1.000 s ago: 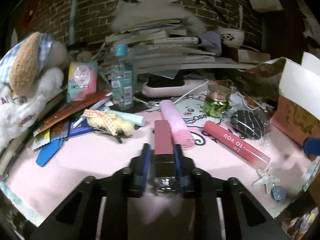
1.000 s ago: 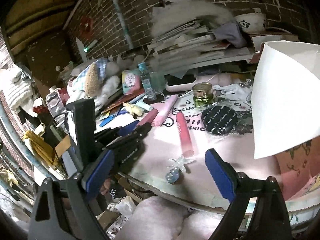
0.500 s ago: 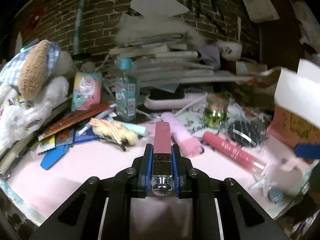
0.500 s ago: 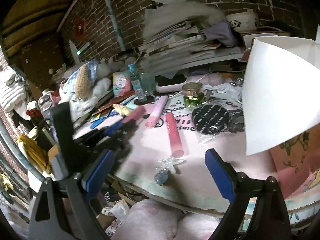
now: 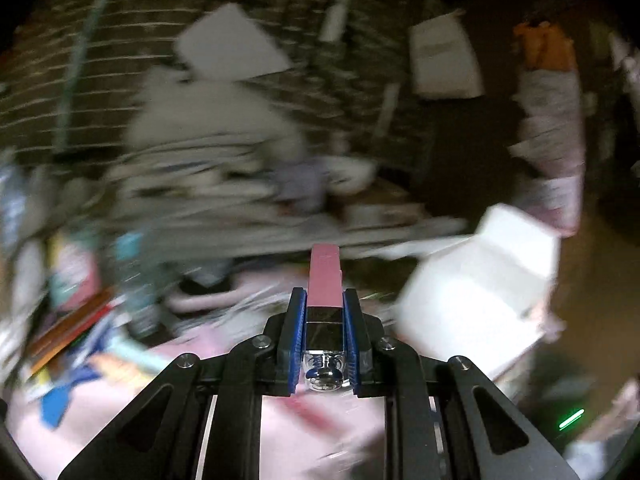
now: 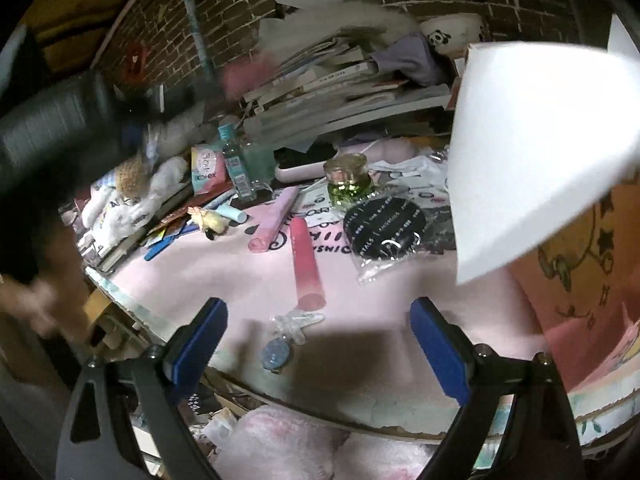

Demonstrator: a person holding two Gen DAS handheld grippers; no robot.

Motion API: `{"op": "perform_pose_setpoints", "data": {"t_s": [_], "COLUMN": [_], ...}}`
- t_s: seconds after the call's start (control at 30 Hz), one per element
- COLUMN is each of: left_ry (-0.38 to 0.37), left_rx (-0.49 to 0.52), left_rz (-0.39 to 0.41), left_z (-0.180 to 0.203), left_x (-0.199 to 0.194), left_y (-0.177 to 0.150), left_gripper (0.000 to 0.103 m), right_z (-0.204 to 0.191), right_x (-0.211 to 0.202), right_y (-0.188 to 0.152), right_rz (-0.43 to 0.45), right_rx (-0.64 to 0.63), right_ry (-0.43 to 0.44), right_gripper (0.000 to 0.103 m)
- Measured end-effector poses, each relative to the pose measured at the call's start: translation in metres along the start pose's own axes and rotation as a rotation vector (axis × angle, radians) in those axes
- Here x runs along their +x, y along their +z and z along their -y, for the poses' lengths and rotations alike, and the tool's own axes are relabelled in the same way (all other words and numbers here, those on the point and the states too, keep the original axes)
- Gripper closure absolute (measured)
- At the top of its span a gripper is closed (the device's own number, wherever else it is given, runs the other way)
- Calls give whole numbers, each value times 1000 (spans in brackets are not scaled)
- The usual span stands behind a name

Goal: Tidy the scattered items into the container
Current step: 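Carry the lipstick into the white box and open the left tool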

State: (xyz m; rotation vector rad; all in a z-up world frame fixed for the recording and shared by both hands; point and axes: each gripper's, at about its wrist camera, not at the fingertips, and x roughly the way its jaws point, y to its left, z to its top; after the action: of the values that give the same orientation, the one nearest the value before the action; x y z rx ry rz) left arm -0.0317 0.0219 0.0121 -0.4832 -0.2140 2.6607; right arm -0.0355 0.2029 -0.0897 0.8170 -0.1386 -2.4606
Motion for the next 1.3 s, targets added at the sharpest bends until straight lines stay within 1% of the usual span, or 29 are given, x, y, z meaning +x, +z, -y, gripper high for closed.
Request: {"op": "perform_pose_setpoints", "data": {"t_s": [0.1,0.17,0.2,0.3,0.4,0.47,0.57,0.63,0.8,0.9,1.13,1.23,1.27,1.3], "left_ry": [-147,-235,-252,-307,-363,-368,-364,-350,-278,-251,-203,-206,-211,-222], "left_rx": [-1,6,16,83,142,199,234,260,314,336,431,431,430,427], "left_rz": [-45,-109,-130,-233,-324,-409,-526,-565,-642,-669,-664,-665,-663,-663], "left_z": [20,37,45,78,105,122,138,143,150,152,161,161,161,161], "left_x": [14,33,41,73,95,115,142,153,178,187,187,186,186,185], "left_y": [25,43,49,65,69,67,58,52,36,27,19,19,19,19], "left_gripper": [90,90,90,90,90,90,90,90,90,90,90,88,87,82], "right_z": [2,2,2,2,5,8,12,15,17,17,18,17,17,16], "right_x": [-1,-3,-4,-10,-12,-13,-13,-14,-17,-17,-17,-16,-16,-16], "right_y": [-1,-3,-3,-5,-7,-8,-10,-11,-11,-11,-11,-11,-11,-11], "right_rz": [2,9,16,37,55,54,45,45,50,51,49,47,47,49], "right_rx": [5,-1,-4,-4,4,15,29,37,39,36,42,41,41,39], "right_ry": [-1,-8,-12,-22,-31,-29,-23,-21,-14,-12,-9,-11,-12,-14], "right_gripper": [11,11,11,11,11,11,11,11,11,11,11,11,11,11]}}
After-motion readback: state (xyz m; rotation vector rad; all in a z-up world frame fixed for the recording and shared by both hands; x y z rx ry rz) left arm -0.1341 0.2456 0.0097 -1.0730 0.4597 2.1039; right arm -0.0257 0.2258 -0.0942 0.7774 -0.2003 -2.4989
